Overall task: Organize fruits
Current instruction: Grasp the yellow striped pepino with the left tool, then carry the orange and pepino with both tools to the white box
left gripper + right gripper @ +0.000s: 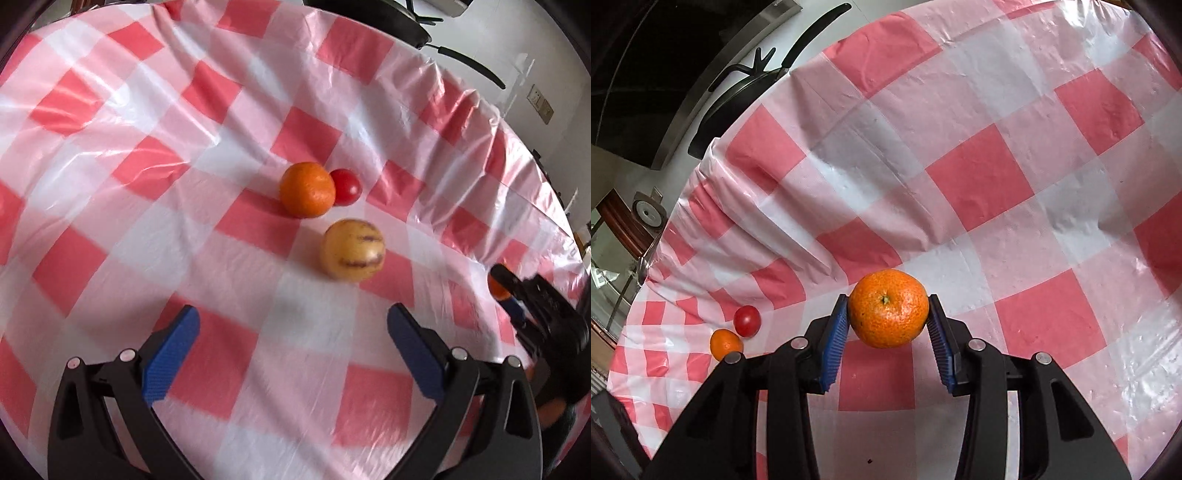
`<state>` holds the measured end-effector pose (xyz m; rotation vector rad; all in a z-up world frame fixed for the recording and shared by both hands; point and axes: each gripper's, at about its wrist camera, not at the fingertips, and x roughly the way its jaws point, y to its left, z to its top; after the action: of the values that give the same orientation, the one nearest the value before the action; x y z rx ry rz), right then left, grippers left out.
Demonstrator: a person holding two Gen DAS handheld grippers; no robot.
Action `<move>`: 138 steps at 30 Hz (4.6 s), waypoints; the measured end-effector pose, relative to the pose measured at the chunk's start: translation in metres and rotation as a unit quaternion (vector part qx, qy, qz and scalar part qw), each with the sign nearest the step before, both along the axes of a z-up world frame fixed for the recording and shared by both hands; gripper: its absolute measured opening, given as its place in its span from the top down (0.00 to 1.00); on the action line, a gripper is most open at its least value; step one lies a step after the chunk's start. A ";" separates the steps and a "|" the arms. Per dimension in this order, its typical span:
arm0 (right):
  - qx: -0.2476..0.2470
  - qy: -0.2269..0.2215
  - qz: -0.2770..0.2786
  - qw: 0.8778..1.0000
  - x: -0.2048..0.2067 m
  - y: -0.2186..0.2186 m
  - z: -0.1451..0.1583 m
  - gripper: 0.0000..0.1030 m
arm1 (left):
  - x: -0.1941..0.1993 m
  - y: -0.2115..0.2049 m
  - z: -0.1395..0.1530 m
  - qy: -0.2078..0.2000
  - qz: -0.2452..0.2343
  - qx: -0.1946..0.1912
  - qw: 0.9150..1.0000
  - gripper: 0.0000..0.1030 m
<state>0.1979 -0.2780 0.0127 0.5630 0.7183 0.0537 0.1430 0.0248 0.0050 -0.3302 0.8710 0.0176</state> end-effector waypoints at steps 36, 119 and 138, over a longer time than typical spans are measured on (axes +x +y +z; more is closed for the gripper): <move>0.000 0.003 0.006 1.000 -0.001 -0.001 0.001 0.59 | -0.058 -0.019 0.004 -0.038 -0.028 -0.015 0.999 0.58; -0.114 -0.064 0.496 0.858 -0.383 0.303 0.036 0.59 | -0.472 0.232 0.011 -0.122 0.153 -0.049 0.979 0.57; -0.398 -0.016 0.711 0.579 -0.500 0.513 -0.119 0.59 | -0.536 0.296 -0.154 0.197 0.336 -0.068 0.918 0.57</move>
<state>-0.3018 0.2347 -0.1066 -1.0291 0.8980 1.1972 -0.3932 0.3206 -0.1486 -0.7645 1.1235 0.6861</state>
